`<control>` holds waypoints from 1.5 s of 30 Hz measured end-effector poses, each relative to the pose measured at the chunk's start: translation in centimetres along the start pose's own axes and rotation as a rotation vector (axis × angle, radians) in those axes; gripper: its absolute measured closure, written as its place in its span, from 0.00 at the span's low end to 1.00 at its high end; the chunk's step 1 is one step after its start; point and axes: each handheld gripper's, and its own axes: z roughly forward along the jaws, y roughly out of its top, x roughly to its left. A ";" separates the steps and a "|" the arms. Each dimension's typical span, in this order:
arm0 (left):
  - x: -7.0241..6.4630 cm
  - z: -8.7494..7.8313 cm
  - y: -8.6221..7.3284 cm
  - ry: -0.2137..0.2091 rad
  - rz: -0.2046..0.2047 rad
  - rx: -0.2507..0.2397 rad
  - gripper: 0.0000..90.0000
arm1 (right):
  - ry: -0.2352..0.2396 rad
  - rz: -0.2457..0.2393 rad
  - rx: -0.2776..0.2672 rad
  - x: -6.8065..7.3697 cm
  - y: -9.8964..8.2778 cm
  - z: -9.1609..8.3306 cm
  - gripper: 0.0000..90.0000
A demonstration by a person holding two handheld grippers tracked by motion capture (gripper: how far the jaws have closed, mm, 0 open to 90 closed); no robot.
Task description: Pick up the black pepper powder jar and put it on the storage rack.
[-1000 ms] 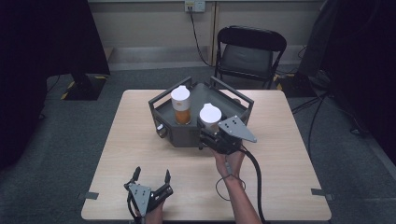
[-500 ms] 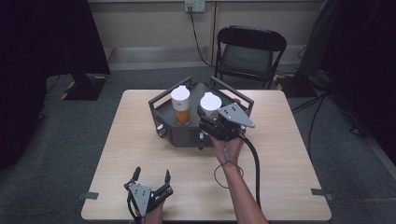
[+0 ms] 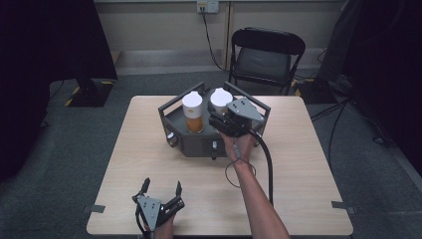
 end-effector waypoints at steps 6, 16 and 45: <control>0.0 0.0 0.0 0.000 -0.002 -0.001 0.01 | -0.016 0.017 0.014 -0.5 -0.3 1.1 0.33; 0.1 0.0 0.0 -0.004 -0.002 -0.001 0.01 | -0.012 0.018 0.036 -0.3 -0.9 2.5 0.33; 0.1 0.0 0.0 -0.008 -0.002 -0.001 0.01 | -0.020 0.040 0.073 -0.6 -1.6 3.6 0.33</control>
